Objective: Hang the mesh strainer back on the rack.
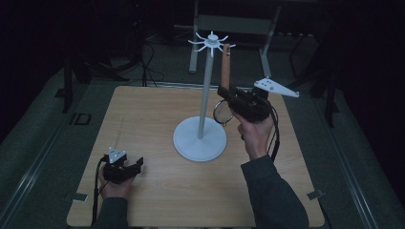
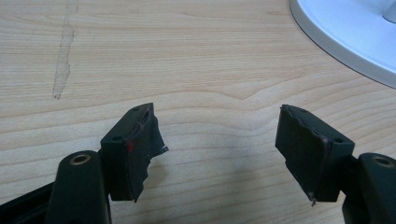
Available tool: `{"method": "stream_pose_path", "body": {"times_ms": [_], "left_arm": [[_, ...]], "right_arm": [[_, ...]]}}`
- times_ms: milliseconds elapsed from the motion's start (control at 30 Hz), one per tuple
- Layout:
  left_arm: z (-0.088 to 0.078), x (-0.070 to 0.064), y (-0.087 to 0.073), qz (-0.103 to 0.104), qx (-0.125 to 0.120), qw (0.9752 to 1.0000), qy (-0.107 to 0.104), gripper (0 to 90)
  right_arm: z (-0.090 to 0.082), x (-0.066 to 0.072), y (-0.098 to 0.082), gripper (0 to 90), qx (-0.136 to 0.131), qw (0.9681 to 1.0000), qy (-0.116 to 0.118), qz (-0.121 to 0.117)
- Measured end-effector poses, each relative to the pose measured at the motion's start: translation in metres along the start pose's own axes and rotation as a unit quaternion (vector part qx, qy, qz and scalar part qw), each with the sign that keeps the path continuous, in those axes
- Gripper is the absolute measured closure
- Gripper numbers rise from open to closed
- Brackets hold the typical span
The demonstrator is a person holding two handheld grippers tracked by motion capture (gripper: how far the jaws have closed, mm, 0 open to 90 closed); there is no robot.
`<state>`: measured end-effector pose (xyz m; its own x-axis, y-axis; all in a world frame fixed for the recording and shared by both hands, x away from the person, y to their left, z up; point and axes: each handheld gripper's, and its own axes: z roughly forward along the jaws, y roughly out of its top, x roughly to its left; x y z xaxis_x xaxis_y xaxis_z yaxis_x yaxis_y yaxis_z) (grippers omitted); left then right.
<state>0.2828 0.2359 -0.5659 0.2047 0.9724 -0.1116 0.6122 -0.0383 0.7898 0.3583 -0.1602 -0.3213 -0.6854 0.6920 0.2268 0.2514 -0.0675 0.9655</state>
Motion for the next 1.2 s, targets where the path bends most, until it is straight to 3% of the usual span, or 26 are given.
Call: {"method": "stream_pose_path", "body": {"times_ms": [1200], "left_arm": [[-0.001, 0.001, 0.000, -0.002, -0.001, 1.0000, 0.000, 29.5]], "right_arm": [[0.015, -0.004, 0.001, 68.9, 0.022, 0.9997, 0.009, 0.004]]}}
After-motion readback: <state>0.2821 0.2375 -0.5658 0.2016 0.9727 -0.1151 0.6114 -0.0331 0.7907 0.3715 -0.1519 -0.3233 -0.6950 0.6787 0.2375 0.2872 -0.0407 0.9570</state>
